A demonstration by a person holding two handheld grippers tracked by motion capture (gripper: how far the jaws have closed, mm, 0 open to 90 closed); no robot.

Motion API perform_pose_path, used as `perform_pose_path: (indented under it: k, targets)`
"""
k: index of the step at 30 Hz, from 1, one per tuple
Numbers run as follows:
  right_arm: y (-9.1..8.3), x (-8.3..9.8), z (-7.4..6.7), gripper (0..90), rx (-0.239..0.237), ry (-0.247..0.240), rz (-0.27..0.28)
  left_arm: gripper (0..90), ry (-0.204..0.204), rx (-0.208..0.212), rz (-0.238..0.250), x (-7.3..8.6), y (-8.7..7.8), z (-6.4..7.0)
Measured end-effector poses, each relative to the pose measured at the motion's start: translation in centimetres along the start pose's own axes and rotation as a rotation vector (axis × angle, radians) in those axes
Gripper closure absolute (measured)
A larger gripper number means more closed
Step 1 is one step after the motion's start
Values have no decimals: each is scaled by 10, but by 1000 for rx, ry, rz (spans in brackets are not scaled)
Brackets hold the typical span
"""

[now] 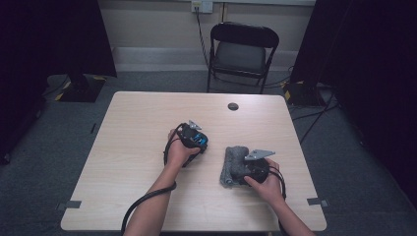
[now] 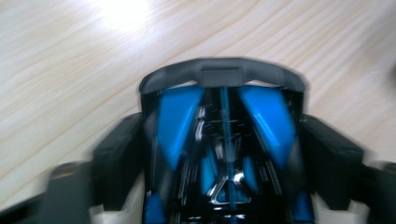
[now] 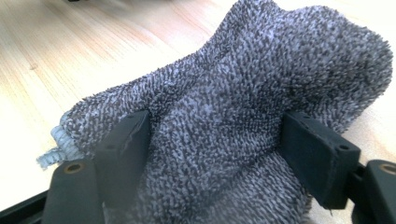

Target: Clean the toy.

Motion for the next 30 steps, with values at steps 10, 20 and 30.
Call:
perform_pose_path:
  k: [10,20,30]
  targets:
    - [0,0,0,248,-2,-1,6,254,-13,0,-1,2,-10,2]
    - [1,0,0,247,1,1,8,255,-3,74,74,1,-35,25]
    - [1,-3,1,247,3,12,-10,255,74,134,110,7,-70,53]
Point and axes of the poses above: each handheld gripper's, and its own axes: y roughly forward along the jaws, x roughly out of its underside, z roughly to its right, the point moved 9 cm from there along y, roughly forward along the jaws, and after that the axes turned 12 degrees about x, right-handed, at the moved point
